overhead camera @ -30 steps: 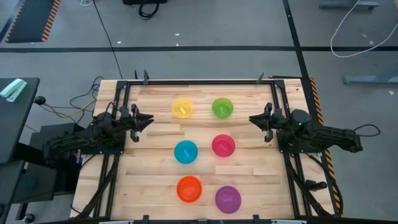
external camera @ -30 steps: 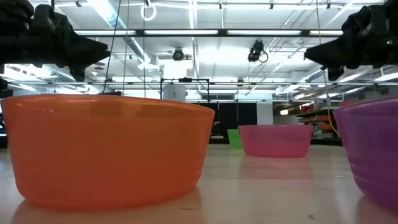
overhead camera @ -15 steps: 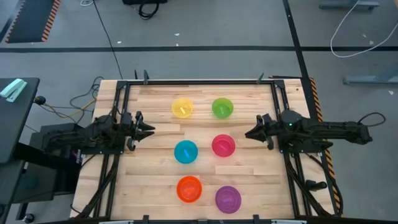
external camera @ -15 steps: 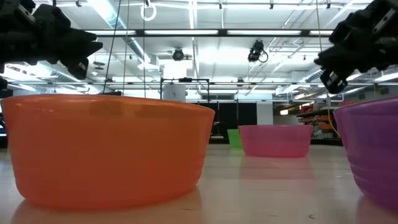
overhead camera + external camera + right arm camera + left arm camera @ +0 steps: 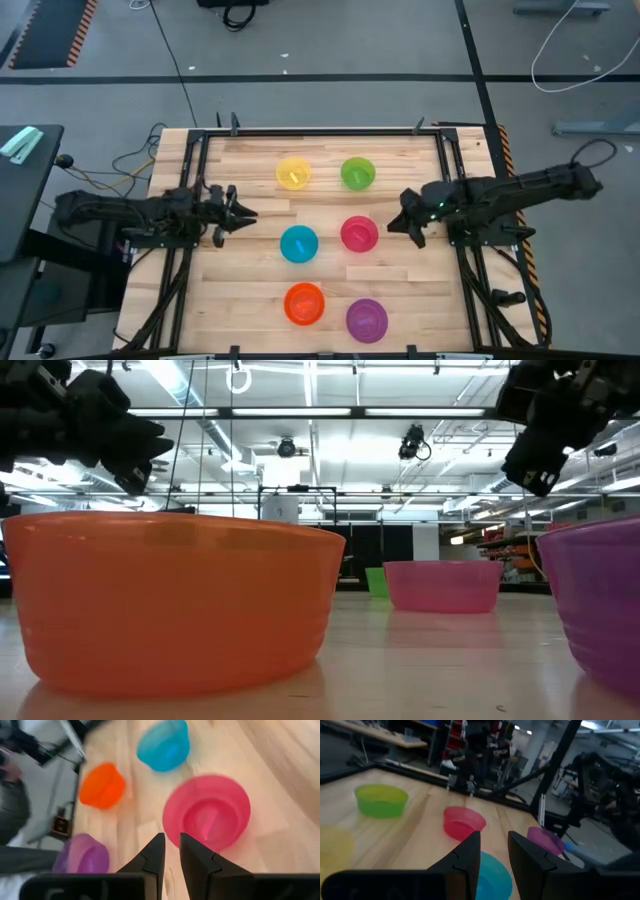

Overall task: Nest bowls inside each other
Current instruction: Stack the purple bowl on top of the red bowl

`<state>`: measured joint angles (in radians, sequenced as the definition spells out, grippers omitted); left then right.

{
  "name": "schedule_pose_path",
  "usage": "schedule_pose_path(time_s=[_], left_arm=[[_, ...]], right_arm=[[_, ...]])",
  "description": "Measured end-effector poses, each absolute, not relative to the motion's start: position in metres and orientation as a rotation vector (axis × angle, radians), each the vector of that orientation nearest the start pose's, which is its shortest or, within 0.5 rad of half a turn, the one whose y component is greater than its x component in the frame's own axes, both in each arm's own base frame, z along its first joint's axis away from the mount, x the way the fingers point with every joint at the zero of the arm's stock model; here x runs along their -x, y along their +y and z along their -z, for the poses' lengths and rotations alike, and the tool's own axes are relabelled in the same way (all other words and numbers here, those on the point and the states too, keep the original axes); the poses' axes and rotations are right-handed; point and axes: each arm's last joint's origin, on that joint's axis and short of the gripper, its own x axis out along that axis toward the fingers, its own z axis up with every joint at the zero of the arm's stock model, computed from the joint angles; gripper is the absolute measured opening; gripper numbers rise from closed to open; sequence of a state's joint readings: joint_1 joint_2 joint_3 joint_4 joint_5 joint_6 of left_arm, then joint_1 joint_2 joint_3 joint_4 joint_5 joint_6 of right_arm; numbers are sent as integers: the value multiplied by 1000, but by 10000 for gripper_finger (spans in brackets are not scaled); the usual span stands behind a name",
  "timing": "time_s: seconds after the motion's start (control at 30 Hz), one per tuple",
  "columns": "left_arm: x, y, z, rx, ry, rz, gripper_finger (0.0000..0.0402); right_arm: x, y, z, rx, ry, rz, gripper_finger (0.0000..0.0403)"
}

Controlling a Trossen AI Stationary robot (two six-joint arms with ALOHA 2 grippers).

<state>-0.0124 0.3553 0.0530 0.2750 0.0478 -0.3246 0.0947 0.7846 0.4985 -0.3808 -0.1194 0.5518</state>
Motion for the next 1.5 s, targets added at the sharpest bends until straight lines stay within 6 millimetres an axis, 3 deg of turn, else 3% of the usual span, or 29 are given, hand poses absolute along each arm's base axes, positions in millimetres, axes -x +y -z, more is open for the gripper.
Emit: schedule_pose_path(time_s=[0.33, 0.57, 0.8, 1.2, 1.5], left_arm=[[-149, -14, -200, 231, 154, 110, 107], [-159, -23, -191, 162, 247, 158, 107], [-161, -28, -186, 126, 279, 188, 107], [-159, -34, -184, 58, 296, 234, 107], [-159, -34, -183, 38, 311, 236, 107]], right_arm=[[-193, 80, -196, -589, 1038, 25, 64], [-219, 131, -183, -577, 1158, 59, 64], [-251, 170, -187, -530, 1230, 65, 64], [-267, 186, -164, -586, 1382, 202, 64], [-267, 185, -179, -663, 1303, 224, 64]])
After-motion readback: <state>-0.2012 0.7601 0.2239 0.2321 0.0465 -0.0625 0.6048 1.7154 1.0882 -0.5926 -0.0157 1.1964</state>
